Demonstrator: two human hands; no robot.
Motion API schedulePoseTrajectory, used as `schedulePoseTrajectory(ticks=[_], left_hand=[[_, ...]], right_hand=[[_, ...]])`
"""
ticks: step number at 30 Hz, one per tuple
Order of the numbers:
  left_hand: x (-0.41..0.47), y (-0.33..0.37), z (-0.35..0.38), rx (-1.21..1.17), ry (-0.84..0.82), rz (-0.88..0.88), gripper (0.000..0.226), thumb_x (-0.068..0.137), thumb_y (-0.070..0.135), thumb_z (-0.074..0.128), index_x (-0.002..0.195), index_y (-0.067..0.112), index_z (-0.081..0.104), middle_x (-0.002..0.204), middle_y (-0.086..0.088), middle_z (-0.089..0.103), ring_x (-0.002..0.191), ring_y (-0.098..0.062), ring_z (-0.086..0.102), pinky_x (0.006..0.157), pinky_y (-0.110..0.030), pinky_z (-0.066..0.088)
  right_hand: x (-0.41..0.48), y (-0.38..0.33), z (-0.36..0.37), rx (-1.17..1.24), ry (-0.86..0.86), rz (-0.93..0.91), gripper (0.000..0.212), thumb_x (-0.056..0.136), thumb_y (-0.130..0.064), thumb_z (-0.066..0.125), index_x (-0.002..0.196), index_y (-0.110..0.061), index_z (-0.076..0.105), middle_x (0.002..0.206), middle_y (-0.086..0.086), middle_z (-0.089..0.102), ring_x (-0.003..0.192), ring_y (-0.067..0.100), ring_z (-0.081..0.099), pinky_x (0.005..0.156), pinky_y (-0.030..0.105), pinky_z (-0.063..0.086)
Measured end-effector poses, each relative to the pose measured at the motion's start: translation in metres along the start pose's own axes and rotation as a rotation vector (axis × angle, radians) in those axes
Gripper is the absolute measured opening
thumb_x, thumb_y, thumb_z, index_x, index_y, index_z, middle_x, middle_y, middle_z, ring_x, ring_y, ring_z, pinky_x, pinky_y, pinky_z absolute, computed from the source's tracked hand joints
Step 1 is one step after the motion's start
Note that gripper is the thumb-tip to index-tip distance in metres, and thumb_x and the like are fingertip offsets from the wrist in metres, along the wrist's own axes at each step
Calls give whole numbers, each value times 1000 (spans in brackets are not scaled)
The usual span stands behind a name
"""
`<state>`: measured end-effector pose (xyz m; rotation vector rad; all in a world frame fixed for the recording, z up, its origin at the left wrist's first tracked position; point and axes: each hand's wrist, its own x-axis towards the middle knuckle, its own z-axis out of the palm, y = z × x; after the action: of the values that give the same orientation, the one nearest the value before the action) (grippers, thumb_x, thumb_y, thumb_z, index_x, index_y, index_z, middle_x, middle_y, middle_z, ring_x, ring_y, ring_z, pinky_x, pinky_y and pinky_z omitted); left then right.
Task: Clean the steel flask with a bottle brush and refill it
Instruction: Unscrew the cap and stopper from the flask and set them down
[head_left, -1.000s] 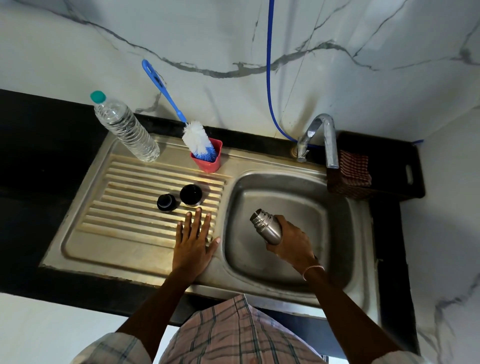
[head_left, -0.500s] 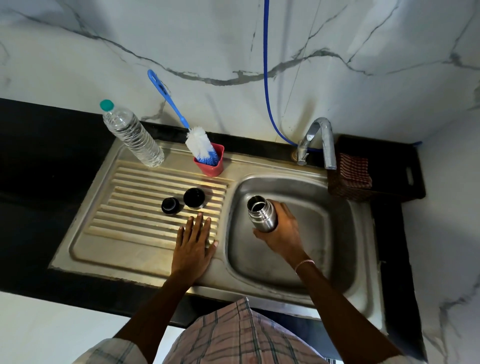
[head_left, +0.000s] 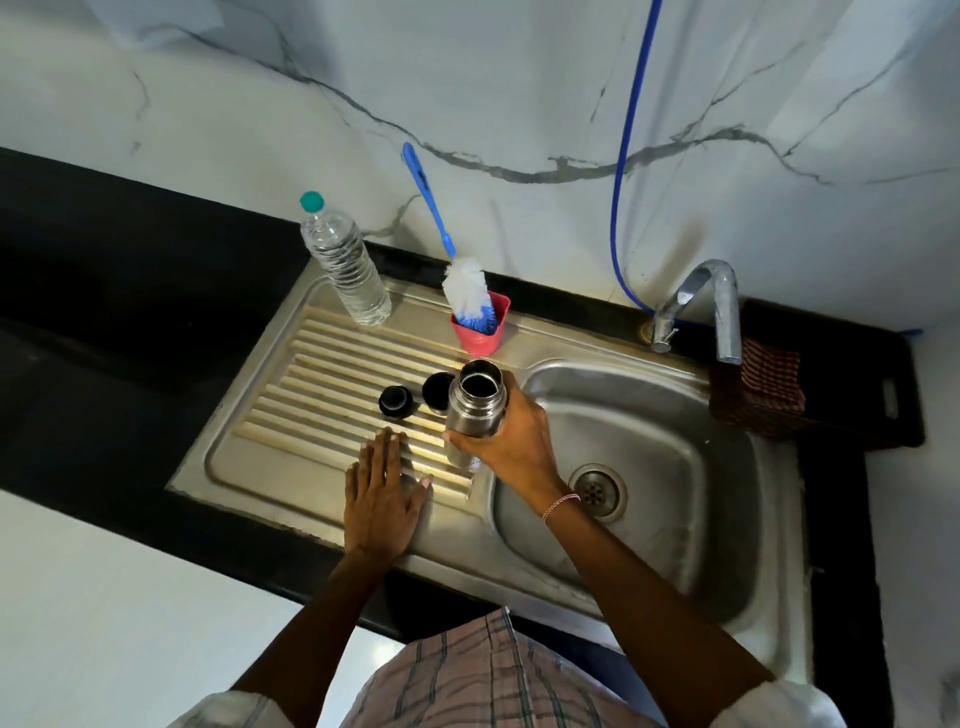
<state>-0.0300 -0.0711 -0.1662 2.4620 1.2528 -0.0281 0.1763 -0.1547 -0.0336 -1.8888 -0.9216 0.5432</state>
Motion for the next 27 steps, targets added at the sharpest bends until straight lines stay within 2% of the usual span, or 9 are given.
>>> schedulePoseTrajectory(ticks=[5,11,16,18,21,24,26,27], left_hand=[[-4,-9,0,29,-39,-18,90,95,73,17,164,19,-4,171,-8,-10,157,-29,-10,127,-47,0],[-4,-13,1,20,-52,-13,90,95,73,21,163,20,-4,171,-9,-10,157,-28,-12,127,-46,-2],[-3,-5,-1,-43,-33,-27,91,96,73,27,164,22,-6,172,-4,-13,157,-26,-14,127,-46,-5],[-1,-1,-2,-100,6,-5,91,99,68,39,165,19,-2,173,-5,-5,159,-26,-6,129,-48,5],[4,8,-7,-202,101,97,89,98,63,50,163,14,14,169,-10,21,155,-27,22,125,-44,22],[13,20,-18,-389,121,172,75,96,60,58,155,19,35,149,0,51,132,-15,52,112,-38,45],[17,27,-26,-489,128,199,65,95,55,64,147,22,45,137,6,58,119,-8,58,98,-37,53],[19,30,-29,-520,137,209,62,94,54,65,144,21,48,136,5,60,118,-6,57,96,-35,53]], right_hand=[[-1,-6,24,-27,-44,-63,81,62,-34,96,131,-31,53,125,-10,68,116,6,63,101,36,54],[-1,-1,31,-32,-67,-56,88,61,-33,97,136,-28,53,130,-10,67,121,5,61,105,33,52],[-1,-2,31,-58,-68,-56,89,60,-37,97,136,-34,50,130,-11,67,121,6,61,104,30,52],[-1,-3,32,-74,-73,-59,89,61,-39,96,136,-35,49,129,-10,67,120,6,62,102,30,53],[-1,-3,33,-92,-92,-63,86,62,-44,95,135,-37,49,127,-11,68,117,5,63,101,32,54],[-1,-3,34,-100,-101,-63,86,61,-47,94,134,-38,48,125,-13,68,116,4,64,99,34,56],[0,-4,35,-102,-111,-67,87,60,-47,95,133,-37,49,124,-12,69,115,5,64,98,35,56],[0,-5,35,-102,-115,-70,86,60,-47,95,132,-36,49,124,-12,69,114,6,65,98,35,56]])
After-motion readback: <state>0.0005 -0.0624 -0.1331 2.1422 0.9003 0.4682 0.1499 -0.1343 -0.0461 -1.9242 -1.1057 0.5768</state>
